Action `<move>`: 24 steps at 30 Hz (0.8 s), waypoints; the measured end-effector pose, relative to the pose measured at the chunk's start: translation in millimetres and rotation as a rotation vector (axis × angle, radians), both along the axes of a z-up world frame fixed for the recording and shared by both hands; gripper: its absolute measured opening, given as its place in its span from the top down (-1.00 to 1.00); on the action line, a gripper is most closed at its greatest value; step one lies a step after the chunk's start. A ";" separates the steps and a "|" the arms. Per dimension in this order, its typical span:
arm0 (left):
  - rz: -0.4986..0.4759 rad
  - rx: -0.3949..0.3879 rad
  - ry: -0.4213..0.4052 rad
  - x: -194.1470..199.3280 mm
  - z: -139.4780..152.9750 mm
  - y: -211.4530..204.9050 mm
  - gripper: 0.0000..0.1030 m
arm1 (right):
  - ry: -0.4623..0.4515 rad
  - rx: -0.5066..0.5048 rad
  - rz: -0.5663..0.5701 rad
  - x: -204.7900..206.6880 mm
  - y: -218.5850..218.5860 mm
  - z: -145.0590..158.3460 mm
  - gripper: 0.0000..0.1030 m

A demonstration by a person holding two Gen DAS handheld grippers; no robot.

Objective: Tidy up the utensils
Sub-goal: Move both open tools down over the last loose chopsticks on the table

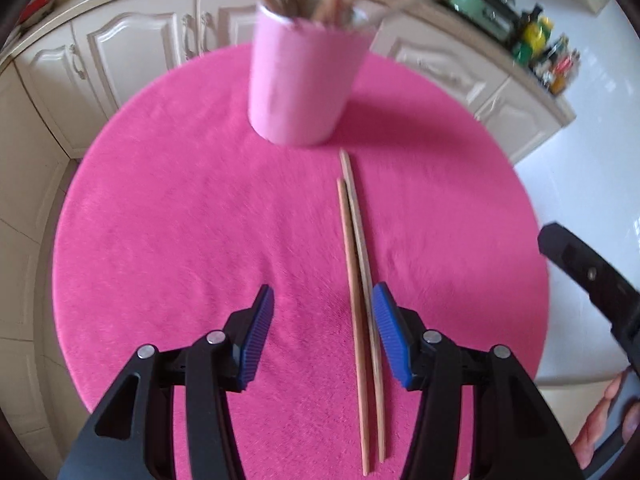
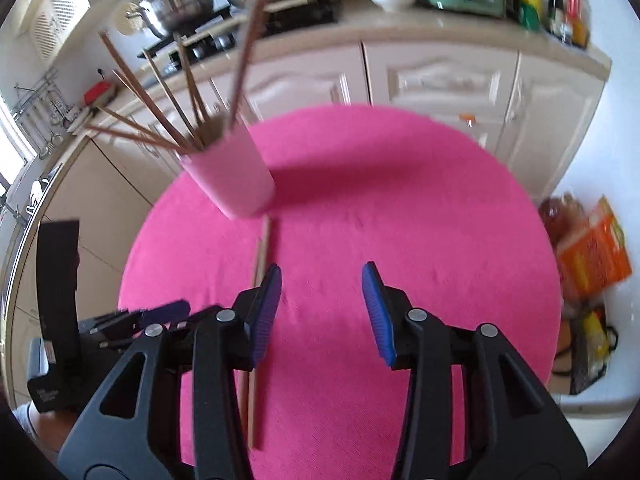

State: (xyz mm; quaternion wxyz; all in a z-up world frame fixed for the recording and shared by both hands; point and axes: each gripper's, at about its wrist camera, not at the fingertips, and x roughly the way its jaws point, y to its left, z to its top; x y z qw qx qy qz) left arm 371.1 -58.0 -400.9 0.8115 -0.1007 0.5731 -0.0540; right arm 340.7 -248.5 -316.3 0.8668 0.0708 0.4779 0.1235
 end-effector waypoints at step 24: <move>-0.051 0.280 0.151 33.7 -29.2 -52.5 -0.01 | 0.098 0.027 0.108 14.2 -7.4 -23.6 0.19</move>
